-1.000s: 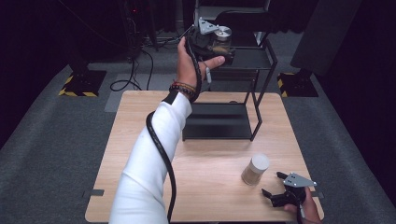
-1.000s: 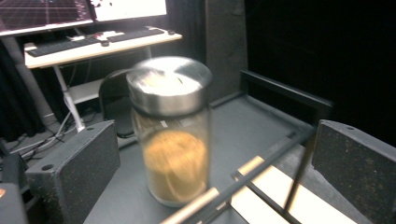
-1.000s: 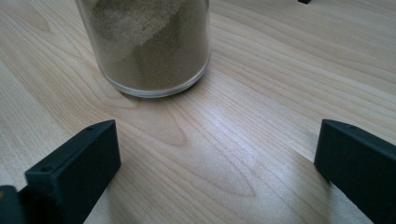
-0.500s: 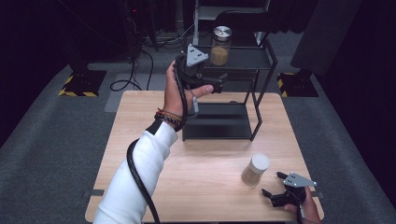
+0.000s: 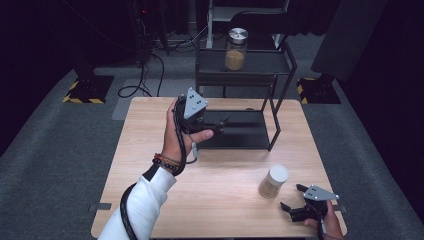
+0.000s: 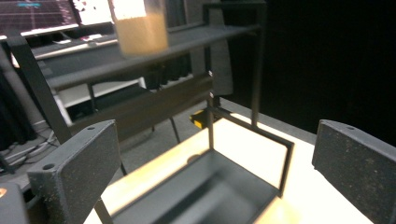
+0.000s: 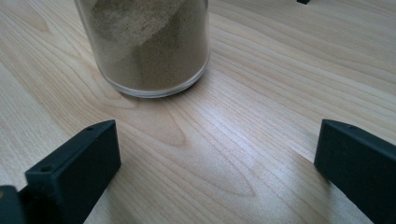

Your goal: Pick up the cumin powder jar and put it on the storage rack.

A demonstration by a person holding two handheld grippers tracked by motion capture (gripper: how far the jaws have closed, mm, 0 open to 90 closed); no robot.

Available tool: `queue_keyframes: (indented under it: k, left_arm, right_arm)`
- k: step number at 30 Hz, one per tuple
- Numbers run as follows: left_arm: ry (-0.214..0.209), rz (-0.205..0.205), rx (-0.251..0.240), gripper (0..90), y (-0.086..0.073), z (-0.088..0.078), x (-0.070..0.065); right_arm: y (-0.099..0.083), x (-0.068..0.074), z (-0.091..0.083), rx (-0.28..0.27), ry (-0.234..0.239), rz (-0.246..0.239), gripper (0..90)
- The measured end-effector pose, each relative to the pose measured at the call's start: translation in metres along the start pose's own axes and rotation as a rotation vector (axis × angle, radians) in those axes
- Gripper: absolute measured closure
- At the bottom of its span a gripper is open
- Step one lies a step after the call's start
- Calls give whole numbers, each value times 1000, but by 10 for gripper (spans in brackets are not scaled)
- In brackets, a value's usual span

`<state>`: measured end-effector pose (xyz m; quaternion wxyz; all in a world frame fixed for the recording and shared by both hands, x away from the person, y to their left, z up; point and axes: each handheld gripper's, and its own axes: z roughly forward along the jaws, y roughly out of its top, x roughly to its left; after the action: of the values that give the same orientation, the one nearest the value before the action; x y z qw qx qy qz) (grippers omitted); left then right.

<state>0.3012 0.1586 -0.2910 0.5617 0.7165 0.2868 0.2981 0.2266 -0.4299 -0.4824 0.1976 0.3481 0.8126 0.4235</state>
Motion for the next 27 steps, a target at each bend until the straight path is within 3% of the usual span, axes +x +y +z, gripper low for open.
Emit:
queue_keyframes:
  k: [8, 12, 20, 27]
  left_arm:
    - [-13, -34, 20, 8, -33, -10, 0]
    - [-22, -23, 34, 10, -44, -12, -1]
    - [-11, -33, 62, 9, -71, -17, -10]
    - [-20, -65, 101, 7, -101, -23, -19]
  right_arm:
    - [0, 1, 0, -1, -3, -1, 0]
    - [0, 0, 0, 0, -2, 1, 0]
    - [0, 1, 0, 0, -3, 0, 0]
    - [0, 1, 0, -1, -4, 0, 0]
